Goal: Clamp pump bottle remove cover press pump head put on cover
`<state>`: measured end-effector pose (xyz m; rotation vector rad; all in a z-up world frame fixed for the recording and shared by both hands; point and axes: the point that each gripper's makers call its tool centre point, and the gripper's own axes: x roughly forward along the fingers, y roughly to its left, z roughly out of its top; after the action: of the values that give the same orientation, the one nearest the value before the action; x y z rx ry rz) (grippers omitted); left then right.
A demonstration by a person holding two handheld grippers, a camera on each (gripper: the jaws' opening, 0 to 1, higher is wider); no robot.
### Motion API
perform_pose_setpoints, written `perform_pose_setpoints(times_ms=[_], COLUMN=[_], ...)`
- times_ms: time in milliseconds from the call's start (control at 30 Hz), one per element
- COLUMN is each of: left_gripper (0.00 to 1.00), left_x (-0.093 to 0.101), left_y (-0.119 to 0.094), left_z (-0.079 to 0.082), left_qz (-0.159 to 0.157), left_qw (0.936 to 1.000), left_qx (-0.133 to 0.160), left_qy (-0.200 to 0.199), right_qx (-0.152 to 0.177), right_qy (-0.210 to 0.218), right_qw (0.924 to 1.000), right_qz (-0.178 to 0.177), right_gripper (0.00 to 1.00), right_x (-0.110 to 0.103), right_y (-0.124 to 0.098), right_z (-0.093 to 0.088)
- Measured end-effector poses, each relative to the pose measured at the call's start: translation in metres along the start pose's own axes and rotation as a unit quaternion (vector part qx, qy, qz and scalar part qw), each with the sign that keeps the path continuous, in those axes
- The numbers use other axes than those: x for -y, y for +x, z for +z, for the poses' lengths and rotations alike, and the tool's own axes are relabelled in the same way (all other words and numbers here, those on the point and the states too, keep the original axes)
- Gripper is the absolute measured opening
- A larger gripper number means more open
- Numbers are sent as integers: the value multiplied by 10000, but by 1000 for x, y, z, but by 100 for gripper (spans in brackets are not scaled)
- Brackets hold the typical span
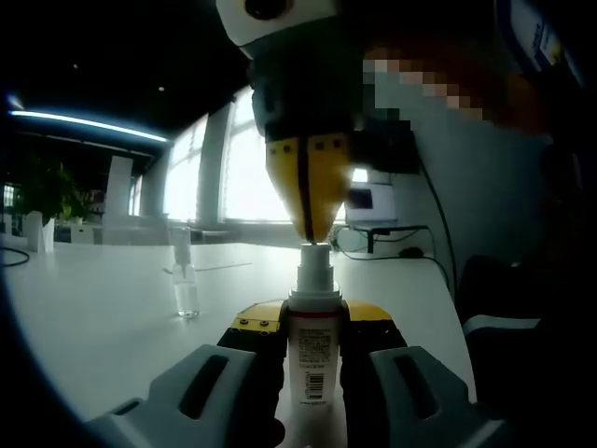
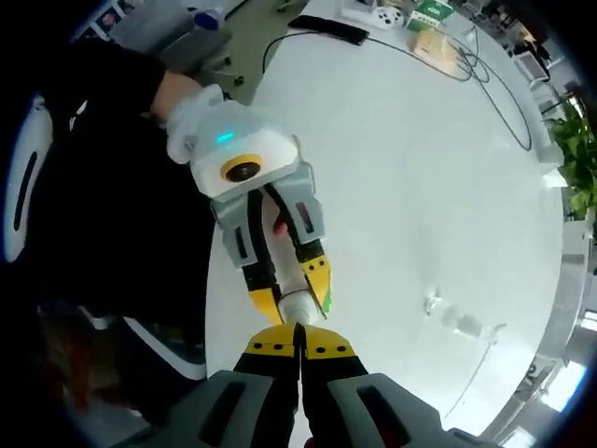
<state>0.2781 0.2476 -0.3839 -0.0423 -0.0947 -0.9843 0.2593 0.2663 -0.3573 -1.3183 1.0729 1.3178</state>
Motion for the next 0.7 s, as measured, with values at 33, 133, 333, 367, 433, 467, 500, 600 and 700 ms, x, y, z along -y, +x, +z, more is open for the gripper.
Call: perform_pose_setpoints(times_ms=[33, 133, 333, 367, 433, 467, 500, 600, 700], left_gripper=[13, 13, 13, 13, 13, 13, 13, 13, 13], left_x=[0, 1, 1, 1, 1, 1, 1, 0, 0], left_y=[1, 0, 0, 0, 1, 1, 0, 1, 1], left_z=[0, 0, 1, 0, 0, 0, 0, 0, 0], left_qz=[0, 1, 2, 2, 1, 2, 0, 8, 8], left_qw=[10000, 10000, 10000, 10000, 10000, 10000, 10000, 10000, 10000], left_qx=[0, 0, -2, -2, -2, -2, 0, 0, 1], left_qy=[2, 6, 9, 8, 6, 3, 4, 6, 8], right_qx=[1, 8, 57, 69, 90, 104, 125, 161, 228], right_qy=[-3, -11, 13, 16, 42, 44, 73, 162, 84], right_qw=[10000, 10000, 10000, 10000, 9999, 9999, 9998, 9996, 9995], right_qz=[-5, -26, -62, -68, -78, -80, -98, -163, -217], right_gripper=[0, 0, 0, 0, 0, 0, 0, 0, 0], right_x=[0, 0, -1, -1, -1, 0, 0, 0, 0], right_y=[0, 0, 0, 0, 0, 0, 0, -1, -1], right_z=[0, 0, 0, -1, -1, -1, -1, -1, -2])
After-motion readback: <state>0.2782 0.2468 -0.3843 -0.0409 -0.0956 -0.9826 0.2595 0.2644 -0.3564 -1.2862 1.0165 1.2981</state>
